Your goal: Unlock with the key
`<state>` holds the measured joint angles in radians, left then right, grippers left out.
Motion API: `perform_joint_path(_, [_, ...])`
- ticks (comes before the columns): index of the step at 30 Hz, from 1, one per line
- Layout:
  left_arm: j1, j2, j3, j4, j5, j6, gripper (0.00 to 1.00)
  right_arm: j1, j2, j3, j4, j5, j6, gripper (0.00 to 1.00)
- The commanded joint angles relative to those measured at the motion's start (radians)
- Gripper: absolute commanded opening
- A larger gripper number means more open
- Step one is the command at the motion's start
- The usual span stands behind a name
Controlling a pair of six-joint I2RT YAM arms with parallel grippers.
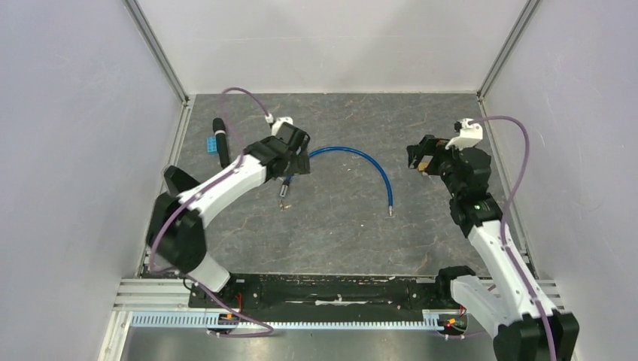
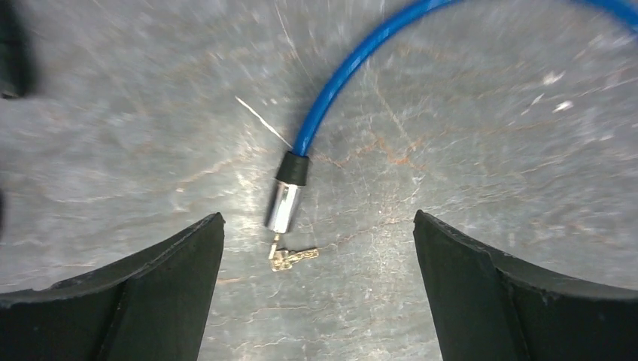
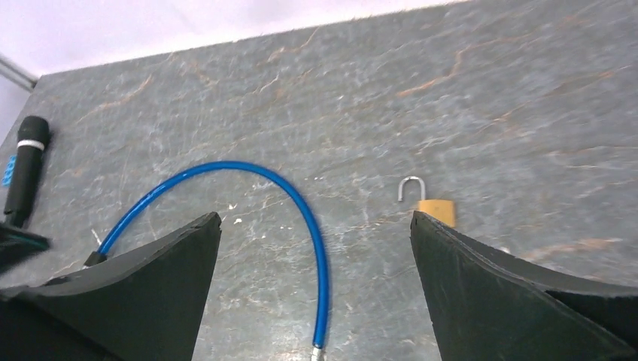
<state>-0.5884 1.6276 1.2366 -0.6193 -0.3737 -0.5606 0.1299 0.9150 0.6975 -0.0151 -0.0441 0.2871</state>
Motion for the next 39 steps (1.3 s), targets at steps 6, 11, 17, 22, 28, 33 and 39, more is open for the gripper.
perform_joint_path(6, [0.007,-0.593,-0.095,0.006,-0.312,0.156,1.0,0.096,-0.395,-0.085,-0.053,0.382,-0.215,0.98])
perform_joint_path(11, [0.007,-0.861,-0.19,0.068,-0.386,0.244,1.0,0.136,-0.556,-0.142,-0.042,0.528,-0.337,0.98])
perform_joint_path(17, [0.007,-1.066,-0.345,0.15,-0.476,0.271,1.0,0.185,-0.67,-0.197,-0.028,0.67,-0.436,0.98])
perform_joint_path(22, [0.007,-1.153,-0.438,0.17,-0.483,0.255,1.0,0.217,-0.749,-0.274,0.006,0.741,-0.472,0.98])
perform_joint_path(28, [0.007,-1.225,-0.493,0.207,-0.527,0.257,1.0,0.269,-0.79,-0.361,0.086,0.77,-0.51,0.98])
perform_joint_path(33, [0.007,-1.239,-0.507,0.219,-0.536,0.261,1.0,0.28,-0.804,-0.381,0.106,0.727,-0.511,0.98])
perform_joint_path(39, [0.007,-1.208,-0.508,0.217,-0.497,0.238,0.99,0.281,-0.808,-0.391,0.114,0.723,-0.51,0.98])
